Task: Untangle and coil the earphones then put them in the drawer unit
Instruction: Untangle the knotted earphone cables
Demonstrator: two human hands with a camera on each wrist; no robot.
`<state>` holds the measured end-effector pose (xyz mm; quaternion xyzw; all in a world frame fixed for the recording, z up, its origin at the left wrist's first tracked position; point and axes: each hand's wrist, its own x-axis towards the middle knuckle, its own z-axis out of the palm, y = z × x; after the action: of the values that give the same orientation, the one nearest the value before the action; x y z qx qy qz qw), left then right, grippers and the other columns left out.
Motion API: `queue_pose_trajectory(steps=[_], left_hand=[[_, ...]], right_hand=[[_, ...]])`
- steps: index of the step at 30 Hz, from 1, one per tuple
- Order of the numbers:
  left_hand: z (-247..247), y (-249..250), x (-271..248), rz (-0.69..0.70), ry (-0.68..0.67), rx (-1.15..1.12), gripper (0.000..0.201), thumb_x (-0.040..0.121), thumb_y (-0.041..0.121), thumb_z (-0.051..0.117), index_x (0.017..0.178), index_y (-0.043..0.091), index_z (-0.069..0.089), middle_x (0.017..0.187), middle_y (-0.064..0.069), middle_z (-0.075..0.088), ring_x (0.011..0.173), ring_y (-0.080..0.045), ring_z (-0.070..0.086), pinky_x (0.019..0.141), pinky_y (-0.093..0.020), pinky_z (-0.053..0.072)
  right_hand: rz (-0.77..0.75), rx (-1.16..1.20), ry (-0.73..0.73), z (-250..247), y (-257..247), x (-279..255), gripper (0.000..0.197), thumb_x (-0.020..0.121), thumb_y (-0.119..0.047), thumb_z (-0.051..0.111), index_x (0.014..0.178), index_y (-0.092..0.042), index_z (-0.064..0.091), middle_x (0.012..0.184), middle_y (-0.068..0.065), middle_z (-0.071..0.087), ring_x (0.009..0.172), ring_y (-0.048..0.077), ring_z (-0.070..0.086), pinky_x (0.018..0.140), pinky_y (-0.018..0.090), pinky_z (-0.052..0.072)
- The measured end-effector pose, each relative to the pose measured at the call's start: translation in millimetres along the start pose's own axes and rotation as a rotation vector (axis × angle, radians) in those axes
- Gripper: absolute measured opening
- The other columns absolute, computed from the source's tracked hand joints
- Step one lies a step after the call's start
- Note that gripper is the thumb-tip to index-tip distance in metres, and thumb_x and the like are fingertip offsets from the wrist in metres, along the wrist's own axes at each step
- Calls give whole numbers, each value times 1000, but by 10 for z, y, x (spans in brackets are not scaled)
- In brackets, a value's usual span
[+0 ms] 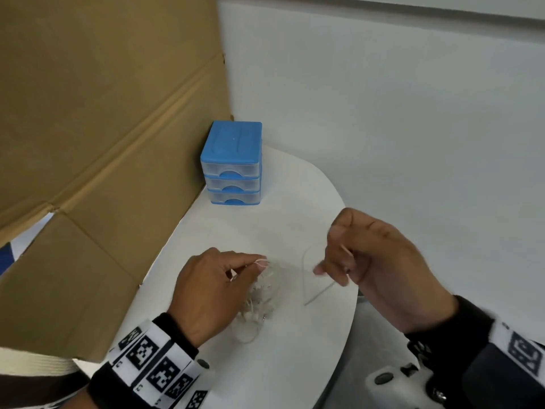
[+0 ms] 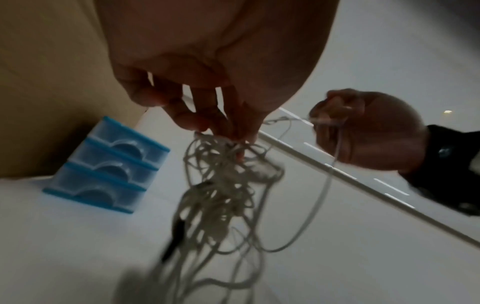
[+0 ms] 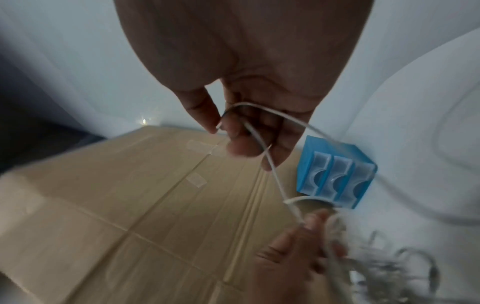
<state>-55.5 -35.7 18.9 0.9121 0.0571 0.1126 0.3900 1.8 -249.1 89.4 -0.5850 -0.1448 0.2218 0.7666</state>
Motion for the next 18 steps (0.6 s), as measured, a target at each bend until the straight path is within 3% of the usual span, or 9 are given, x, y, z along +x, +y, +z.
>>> queue_pose_trajectory(steps=[2,4,6,8,11,13,16,18], left_hand=[[-23,65,-15,55,8,-22,9,85,44,66,87,49,73,75,34,68,79,-5,56,71,-25,45],[-37,109,-33,112,11,-14,15,83,49,58,89,47,72,76,28,68,78,-8,55,75,-29,45],[-32,128,-47,145,10,4,17,81,50,55,89,44,69,79,25,66,79,-8,54,77,-29,42],[-20,139,-57,149,-2,25,12,81,48,57,85,41,66,79,23,65,80,-7,53,77,-27,40],[8,123,-71,150,-29,52,23,79,56,53,76,34,61,78,21,64,82,-6,53,77,-22,37],[13,119,-72,159,-38,68,26,81,56,52,73,32,56,76,21,62,81,-5,52,76,-17,35],[21,136,-80,170,-48,138,16,81,47,58,76,32,55,72,21,57,76,-4,50,69,-17,37],[25,120,-74,159,-36,129,10,79,38,67,80,33,59,79,20,57,74,-5,51,66,-13,36]], right_hand=[[-13,-323,11,-3,117,-19,28,73,-20,82,75,-9,57,52,2,31,46,14,29,52,24,39],[-46,-687,-29,-7,205,-45,25,75,-30,83,85,-19,64,53,-2,28,46,11,24,47,20,28],[-91,-1026,-67,-30,267,-62,17,78,-40,78,87,-29,68,49,-6,34,45,11,31,49,15,25],[-156,-1216,-48,-50,296,-56,9,84,-39,71,84,-30,69,46,-8,41,50,7,45,51,15,26],[-257,-1237,22,-66,265,-44,11,88,-37,64,82,-29,66,47,-10,39,51,7,47,52,16,29],[-304,-1128,45,-46,213,-48,10,89,-31,62,80,-26,63,55,-10,45,52,9,45,53,15,31],[-328,-948,13,25,159,-73,11,92,-21,63,81,-25,62,66,-9,52,57,11,45,55,16,36],[-373,-877,24,67,121,-89,10,92,-21,61,82,-23,62,67,-9,53,57,13,47,55,21,40]])
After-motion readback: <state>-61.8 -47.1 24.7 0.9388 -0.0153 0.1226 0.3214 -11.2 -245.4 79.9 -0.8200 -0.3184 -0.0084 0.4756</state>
